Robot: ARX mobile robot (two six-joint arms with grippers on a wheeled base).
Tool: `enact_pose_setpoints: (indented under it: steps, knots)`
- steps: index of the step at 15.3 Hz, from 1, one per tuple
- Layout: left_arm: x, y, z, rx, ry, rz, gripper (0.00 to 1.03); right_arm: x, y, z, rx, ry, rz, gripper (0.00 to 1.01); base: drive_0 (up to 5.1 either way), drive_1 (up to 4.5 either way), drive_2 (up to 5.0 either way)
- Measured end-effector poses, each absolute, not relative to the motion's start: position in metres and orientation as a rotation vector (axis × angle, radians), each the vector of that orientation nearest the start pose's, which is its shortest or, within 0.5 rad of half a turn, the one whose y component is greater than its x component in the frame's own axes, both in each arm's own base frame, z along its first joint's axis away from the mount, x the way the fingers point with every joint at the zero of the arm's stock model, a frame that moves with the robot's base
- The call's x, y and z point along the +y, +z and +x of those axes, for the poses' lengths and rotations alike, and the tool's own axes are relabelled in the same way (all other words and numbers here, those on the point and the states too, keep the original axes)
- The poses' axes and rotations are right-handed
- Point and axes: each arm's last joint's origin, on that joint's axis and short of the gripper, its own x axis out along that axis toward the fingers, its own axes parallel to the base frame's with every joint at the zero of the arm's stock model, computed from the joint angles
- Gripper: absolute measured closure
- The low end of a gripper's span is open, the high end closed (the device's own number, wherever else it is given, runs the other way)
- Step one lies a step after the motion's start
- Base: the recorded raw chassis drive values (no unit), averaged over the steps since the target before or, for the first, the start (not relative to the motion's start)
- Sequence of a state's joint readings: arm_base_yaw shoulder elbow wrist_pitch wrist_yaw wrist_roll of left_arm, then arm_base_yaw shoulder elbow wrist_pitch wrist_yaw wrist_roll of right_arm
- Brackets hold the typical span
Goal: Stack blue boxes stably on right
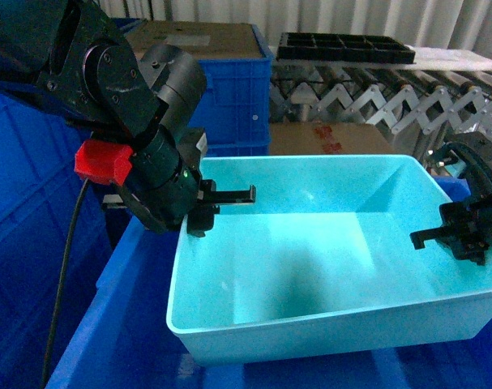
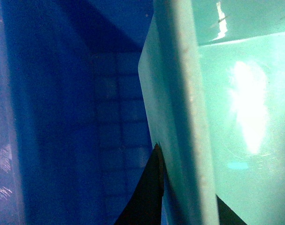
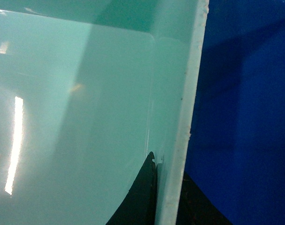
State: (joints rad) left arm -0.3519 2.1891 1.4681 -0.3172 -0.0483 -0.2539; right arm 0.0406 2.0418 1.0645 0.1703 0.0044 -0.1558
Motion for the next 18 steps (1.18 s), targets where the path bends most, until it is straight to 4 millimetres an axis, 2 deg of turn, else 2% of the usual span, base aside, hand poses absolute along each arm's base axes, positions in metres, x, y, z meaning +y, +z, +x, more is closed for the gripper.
enact_pose_setpoints:
  steps: [7,8,11,12,13,15,18]
  knots:
    - [-0.152,0.119,0.419,1.046,-0.144,-0.022,0.98,0.016,0.099,0.393,0.802,0.096,-0.165,0.94,0.0,0.00,0.0]
    - [-0.152,0.119,0.419,1.046,-0.145,-0.020,0.96,0.016,0.099,0.393,0.802,0.095,-0.177,0.88,0.0,0.00,0.0]
    - [-0.157,0.118,0.415,1.067,-0.224,0.077,0.72,0.014,0.099,0.395,0.794,0.012,-0.295,0.62,0.0,0.00,0.0]
    - [-0.161,0.118,0.414,1.063,-0.245,0.098,0.60,0.012,0.100,0.396,0.791,0.005,-0.313,0.51,0.0,0.00,0.0]
    - [-0.161,0.118,0.414,1.062,-0.249,0.103,0.53,0.011,0.101,0.397,0.790,0.003,-0.315,0.45,0.0,0.00,0.0]
    - [-0.163,0.118,0.413,1.061,-0.261,0.117,0.37,0.011,0.101,0.397,0.788,0.001,-0.322,0.27,0.0,0.00,0.0]
    - [-0.163,0.118,0.413,1.060,-0.263,0.121,0.16,0.011,0.101,0.397,0.788,0.000,-0.322,0.05,0.0,0.00,0.0]
